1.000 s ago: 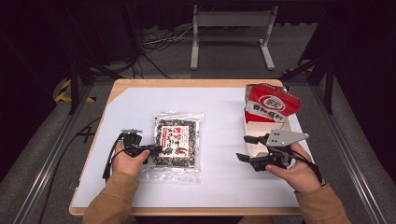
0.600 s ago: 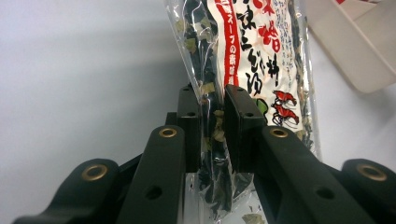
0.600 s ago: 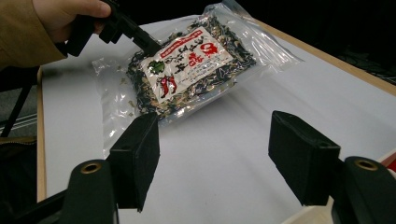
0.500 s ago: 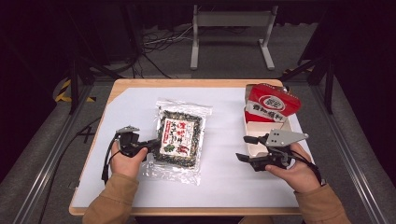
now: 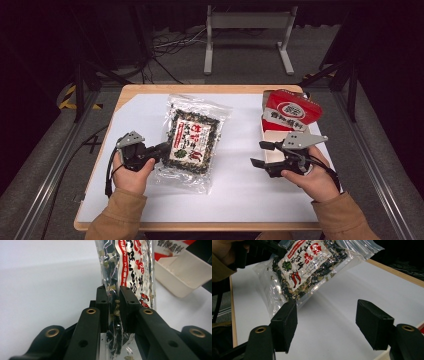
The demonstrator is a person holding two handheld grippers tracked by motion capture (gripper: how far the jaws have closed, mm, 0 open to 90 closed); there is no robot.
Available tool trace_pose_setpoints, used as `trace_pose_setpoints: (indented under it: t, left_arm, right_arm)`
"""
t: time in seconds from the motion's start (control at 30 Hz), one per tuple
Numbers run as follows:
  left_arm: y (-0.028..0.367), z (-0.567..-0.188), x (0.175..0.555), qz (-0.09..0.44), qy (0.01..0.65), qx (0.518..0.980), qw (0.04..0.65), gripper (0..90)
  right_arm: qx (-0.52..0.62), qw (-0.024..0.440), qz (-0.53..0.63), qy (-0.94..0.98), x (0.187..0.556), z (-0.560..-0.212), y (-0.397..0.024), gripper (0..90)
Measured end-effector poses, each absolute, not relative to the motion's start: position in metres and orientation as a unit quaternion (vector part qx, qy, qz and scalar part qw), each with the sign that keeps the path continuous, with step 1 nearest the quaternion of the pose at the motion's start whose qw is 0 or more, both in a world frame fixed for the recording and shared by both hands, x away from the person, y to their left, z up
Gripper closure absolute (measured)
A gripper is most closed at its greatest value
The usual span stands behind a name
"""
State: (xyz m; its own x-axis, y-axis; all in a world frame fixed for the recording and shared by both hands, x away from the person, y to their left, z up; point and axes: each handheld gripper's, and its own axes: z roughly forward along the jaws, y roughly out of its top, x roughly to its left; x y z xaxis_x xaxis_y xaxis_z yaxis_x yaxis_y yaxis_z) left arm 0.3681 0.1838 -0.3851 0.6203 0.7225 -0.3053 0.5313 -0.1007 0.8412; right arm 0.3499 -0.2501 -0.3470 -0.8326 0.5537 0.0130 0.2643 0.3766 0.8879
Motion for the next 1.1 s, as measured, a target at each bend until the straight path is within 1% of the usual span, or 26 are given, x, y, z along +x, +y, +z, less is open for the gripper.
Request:
trace_pose_setpoints:
  t: [0.13,0.37,0.5,0.8,0.93,1.03,1.1]
  left_arm:
    - [0.185,-0.382,0.366,0.097,0.416,0.740,0.520,78.5]
    - [0.180,-0.373,0.358,0.101,0.403,0.745,0.521,78.6]
    - [0.175,-0.364,0.351,0.107,0.380,0.750,0.531,78.5]
    - [0.164,-0.355,0.340,0.100,0.345,0.755,0.549,78.5]
    - [0.163,-0.355,0.339,0.099,0.335,0.756,0.553,78.5]
    - [0.162,-0.355,0.339,0.097,0.328,0.756,0.559,78.5]
    - [0.161,-0.355,0.339,0.092,0.322,0.757,0.561,78.5]
  right_arm:
    - [0.256,0.138,0.500,0.816,0.355,-0.343,-0.245,32.9]
    - [0.254,0.142,0.489,0.823,0.364,-0.338,-0.235,30.2]
    - [0.256,0.141,0.484,0.825,0.370,-0.338,-0.229,29.5]
    - [0.266,0.119,0.492,0.821,0.381,-0.334,-0.222,28.5]
    - [0.268,0.118,0.479,0.828,0.388,-0.333,-0.220,28.8]
    - [0.265,0.101,0.489,0.825,0.392,-0.332,-0.217,28.3]
    - [0.259,0.098,0.493,0.824,0.392,-0.330,-0.214,28.2]
